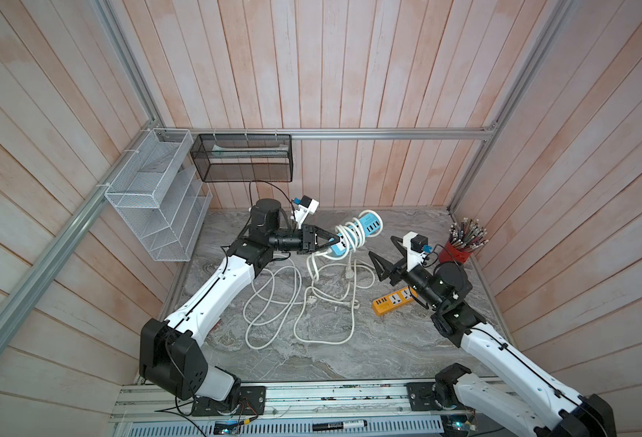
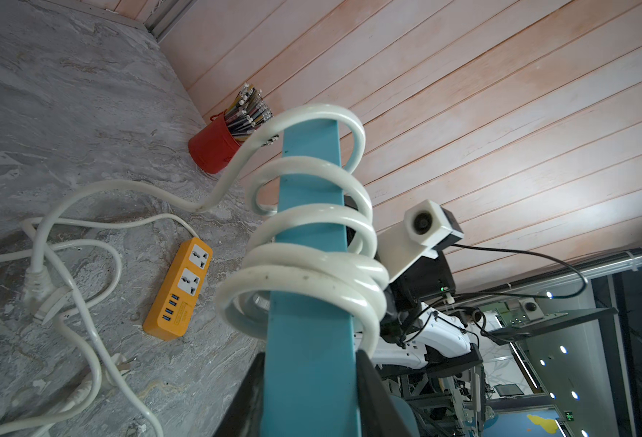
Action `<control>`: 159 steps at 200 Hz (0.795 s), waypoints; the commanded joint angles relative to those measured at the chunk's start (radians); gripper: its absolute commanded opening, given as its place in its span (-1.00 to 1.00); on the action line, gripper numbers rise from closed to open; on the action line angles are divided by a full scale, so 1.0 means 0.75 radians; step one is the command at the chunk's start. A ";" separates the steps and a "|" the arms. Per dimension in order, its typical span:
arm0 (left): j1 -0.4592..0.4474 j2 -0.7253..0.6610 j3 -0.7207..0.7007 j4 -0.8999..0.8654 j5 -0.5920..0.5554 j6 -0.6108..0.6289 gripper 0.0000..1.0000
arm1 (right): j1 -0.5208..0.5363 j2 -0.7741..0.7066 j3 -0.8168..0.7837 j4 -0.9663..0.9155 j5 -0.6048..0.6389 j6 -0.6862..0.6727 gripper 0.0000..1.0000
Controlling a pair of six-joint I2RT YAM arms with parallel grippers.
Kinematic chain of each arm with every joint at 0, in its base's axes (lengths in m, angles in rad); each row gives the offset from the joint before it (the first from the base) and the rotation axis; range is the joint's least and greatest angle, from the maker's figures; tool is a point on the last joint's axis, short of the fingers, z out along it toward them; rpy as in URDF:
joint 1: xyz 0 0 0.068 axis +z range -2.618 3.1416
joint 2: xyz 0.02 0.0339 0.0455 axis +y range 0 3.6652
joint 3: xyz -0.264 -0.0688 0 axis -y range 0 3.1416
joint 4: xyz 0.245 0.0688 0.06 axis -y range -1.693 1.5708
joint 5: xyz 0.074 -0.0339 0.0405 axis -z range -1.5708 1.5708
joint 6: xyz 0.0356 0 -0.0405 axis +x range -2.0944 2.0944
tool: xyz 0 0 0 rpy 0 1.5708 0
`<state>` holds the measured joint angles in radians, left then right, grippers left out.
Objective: Unwrap the cord wrapped around the power strip
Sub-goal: Pick up the power strip from the center of the board.
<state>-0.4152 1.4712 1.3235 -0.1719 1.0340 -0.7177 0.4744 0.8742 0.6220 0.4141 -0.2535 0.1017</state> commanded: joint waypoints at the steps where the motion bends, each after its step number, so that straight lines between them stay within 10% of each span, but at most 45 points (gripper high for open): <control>1: 0.003 -0.057 0.039 0.012 0.005 0.108 -1.00 | -0.045 -0.063 0.147 -0.227 -0.203 0.164 0.84; 56: 0.001 -0.076 0.051 -0.045 0.077 0.237 -1.00 | -0.648 0.073 0.259 0.012 -0.978 1.125 0.86; 159: -0.027 -0.054 0.059 -0.039 0.176 0.326 -1.00 | -0.490 0.286 0.346 0.031 -1.078 1.237 0.83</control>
<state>-0.4255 1.4433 1.3247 -0.2478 1.1233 -0.5156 0.0669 1.0630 0.8467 0.3920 -1.0382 1.0073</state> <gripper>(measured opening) 0.306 0.921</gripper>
